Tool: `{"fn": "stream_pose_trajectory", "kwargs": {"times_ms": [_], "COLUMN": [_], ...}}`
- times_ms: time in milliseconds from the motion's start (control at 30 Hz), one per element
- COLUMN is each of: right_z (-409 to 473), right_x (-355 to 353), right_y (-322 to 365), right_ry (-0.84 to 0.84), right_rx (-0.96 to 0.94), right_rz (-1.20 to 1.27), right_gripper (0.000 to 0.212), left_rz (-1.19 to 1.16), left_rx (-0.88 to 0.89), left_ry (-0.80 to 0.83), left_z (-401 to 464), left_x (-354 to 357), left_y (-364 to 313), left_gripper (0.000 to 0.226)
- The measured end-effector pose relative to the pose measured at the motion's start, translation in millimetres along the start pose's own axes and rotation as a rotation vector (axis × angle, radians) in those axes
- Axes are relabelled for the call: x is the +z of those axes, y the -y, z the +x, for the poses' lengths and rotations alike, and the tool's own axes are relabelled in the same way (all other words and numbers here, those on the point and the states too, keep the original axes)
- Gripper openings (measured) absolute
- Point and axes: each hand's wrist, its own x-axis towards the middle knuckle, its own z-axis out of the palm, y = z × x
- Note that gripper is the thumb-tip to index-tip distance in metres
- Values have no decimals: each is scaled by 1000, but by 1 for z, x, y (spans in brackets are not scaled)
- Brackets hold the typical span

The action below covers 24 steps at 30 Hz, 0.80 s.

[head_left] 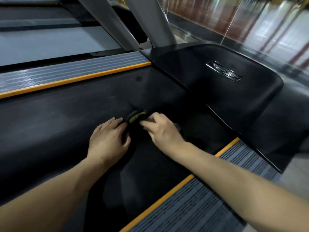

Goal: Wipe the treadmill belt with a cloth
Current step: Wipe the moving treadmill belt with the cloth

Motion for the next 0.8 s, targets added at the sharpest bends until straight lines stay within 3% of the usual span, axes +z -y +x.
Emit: {"fn": "stream_pose_trajectory", "kwargs": {"times_ms": [67,233,333,400,500,567,667,800], "right_z": [4,17,21,17,-8,-16,-2,3], "right_x": [-6,-39,-43,-33,-13,-14,-23,-46], "right_y": [-29,-136,-118,-72,-5,0,-56,-133], "right_ry": [-13,-73,-110,-88,-14,-3,-35,-93], "right_rx": [-16,353,523,497,201,31,90,353], "right_rz": [-47,-345,-304,-202,-60,-32,-174,-376], "right_gripper": [21,28,25,21,17,18,16,20], "left_rz": [11,14,-9,-17,2,18,58,61], "left_rx": [10,50,47,38,30,29,59,58], "left_ry": [6,44,76,74,74,87,122,171], "left_z": [-4,-12,-12,-12,-16,-21,-28,-27], "left_x": [-5,-9,-9,-9,-10,-12,-16,-22], "left_y": [-2,-8,-8,-10,-16,-17,-14,-17], "left_gripper": [55,48,49,49,47,47,52,58]}}
